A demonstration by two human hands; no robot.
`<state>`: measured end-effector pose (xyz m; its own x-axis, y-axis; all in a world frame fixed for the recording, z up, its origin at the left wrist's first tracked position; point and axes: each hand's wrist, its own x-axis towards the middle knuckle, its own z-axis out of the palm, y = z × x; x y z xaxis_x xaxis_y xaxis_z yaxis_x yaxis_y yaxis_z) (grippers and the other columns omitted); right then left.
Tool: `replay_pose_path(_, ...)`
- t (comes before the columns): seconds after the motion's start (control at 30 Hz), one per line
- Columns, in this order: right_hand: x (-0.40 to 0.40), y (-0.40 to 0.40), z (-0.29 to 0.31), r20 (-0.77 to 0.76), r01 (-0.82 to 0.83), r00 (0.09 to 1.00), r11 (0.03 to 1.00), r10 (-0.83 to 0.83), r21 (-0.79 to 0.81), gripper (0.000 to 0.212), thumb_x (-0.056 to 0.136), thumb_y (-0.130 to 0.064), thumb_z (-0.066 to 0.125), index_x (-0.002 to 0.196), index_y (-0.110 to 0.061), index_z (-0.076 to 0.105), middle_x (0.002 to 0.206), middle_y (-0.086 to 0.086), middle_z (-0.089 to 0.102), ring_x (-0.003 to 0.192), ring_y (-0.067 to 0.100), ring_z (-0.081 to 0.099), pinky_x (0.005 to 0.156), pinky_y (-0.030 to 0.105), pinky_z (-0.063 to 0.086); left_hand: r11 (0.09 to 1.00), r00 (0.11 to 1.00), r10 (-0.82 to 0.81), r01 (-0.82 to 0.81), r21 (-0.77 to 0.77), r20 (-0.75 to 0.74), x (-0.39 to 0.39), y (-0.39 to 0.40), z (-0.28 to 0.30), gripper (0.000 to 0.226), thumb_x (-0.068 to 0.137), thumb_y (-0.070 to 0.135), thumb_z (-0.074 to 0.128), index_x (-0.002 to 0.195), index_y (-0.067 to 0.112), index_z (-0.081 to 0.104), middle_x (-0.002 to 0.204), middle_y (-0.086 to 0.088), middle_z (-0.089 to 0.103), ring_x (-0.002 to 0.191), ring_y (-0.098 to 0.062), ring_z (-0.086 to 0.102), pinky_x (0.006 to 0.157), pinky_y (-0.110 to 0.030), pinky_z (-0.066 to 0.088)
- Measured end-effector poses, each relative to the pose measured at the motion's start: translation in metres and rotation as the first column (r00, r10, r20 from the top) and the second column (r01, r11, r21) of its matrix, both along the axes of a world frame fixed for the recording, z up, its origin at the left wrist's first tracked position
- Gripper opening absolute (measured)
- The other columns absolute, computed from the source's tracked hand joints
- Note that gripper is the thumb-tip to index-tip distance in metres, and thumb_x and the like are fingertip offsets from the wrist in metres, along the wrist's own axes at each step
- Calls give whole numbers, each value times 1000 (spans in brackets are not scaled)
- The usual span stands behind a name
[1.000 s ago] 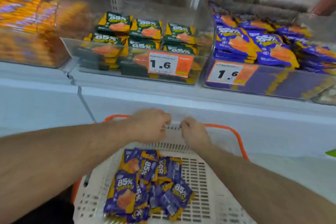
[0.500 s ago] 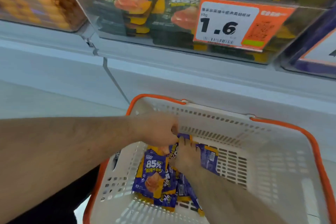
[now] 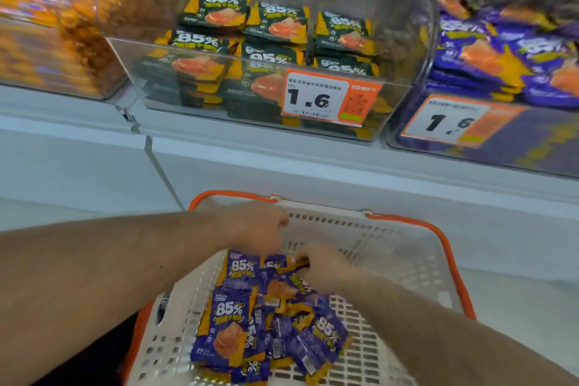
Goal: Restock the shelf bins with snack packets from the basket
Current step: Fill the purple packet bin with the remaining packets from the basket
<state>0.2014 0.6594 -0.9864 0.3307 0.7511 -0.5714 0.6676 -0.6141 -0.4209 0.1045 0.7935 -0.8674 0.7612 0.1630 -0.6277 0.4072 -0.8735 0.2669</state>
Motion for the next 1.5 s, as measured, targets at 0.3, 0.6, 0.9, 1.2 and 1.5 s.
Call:
replay_pose_path(0.3,38,-44,175,247,-77,969,965,13,252,15,84,-17,73,98,-18,70,99,3,65,94,18,57,77,29,43,995,905,-3,47,-93,426,14,-44,40,20,92,22,58,72,20,56,71,-2,57,68,-19,52,61,-32,35)
replay_pose_path(0.6,32,-103,229,283,78,770,524,-572,848,52,64,-40,82,103,-19,56,130,-9,37,128,-1,35,97,26,43,562,378,782,-84,-823,495,40,-88,105,13,84,0,68,75,9,70,80,-8,75,74,-19,66,72,-39,56)
replay_pose_path(0.9,72,-101,274,119,224,743,413,-659,883,80,44,-60,66,114,-29,43,102,-11,44,101,15,49,90,37,48,435,350,840,21,-900,414,117,-122,166,11,85,-4,63,82,6,66,82,-13,74,77,-31,70,71,-44,57)
replay_pose_path(1.2,195,-98,310,216,302,588,459,-779,835,86,57,-46,67,136,-19,47,129,7,51,119,27,50,102,41,43,935,409,-139,-247,256,902,185,-73,173,38,91,46,51,122,25,60,125,4,61,120,-20,49,100,-37,34)
replay_pose_path(1.5,309,-79,318,691,381,467,831,-552,406,48,84,-60,55,91,-13,56,113,16,65,103,33,60,77,30,44,880,539,-102,-343,328,836,201,-64,155,65,85,59,35,134,19,49,131,-1,60,125,-19,50,118,-39,18)
